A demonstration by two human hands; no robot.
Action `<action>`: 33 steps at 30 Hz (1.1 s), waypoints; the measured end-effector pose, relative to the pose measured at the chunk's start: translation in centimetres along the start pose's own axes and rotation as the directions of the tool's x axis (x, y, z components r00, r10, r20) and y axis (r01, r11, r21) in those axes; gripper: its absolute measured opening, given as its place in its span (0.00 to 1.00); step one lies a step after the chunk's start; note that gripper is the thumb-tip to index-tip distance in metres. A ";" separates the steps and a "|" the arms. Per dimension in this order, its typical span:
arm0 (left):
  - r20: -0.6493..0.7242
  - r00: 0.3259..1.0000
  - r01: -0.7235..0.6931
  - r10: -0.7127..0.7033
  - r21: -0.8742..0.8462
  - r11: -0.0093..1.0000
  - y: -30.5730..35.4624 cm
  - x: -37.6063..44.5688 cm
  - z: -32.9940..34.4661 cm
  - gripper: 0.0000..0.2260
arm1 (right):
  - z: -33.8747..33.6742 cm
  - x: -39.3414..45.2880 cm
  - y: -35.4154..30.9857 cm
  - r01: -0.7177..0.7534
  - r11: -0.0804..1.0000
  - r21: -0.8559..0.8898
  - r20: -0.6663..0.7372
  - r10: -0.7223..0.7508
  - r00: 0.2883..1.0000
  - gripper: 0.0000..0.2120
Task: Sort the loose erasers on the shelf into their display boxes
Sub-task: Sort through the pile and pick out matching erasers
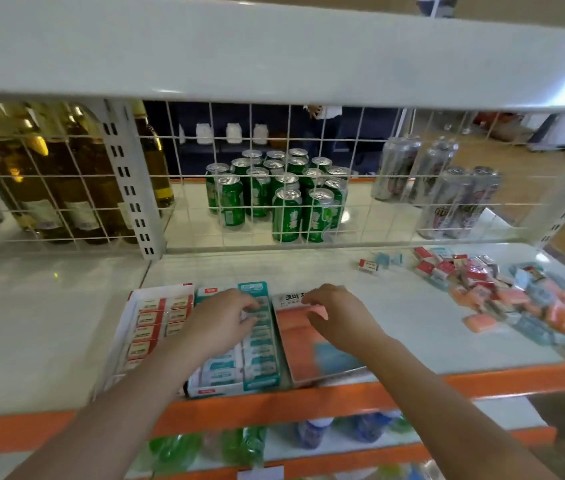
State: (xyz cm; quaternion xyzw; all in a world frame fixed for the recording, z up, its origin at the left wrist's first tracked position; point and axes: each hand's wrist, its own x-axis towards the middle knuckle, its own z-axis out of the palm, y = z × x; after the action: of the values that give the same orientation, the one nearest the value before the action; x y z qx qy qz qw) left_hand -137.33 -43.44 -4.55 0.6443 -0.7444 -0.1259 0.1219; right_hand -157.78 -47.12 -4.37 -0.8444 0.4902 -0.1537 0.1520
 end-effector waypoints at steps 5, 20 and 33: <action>-0.006 1.000 -0.011 0.010 -0.157 0.987 5.7 2.8 1.1 0.11 | -3.1 -3.4 4.8 -0.116 0.993 -0.002 -0.037 0.116 0.993 0.12; 0.158 0.973 -0.124 0.166 -0.244 0.962 21.7 10.4 9.6 0.15 | -9.7 -12.1 19.2 -0.456 0.890 -0.017 -0.088 0.453 0.887 0.16; 0.167 0.981 -0.072 0.100 -0.166 0.983 29.0 14.4 14.8 0.17 | -12.5 -12.3 26.9 -0.531 0.845 0.070 -0.179 0.534 0.826 0.18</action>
State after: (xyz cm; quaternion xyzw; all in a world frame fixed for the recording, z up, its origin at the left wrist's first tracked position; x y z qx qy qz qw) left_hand -171.34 -53.22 -8.16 0.5861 -0.7669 -0.2357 0.1128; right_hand -189.71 -50.47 -5.37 -0.6543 0.7168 -0.1900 0.1483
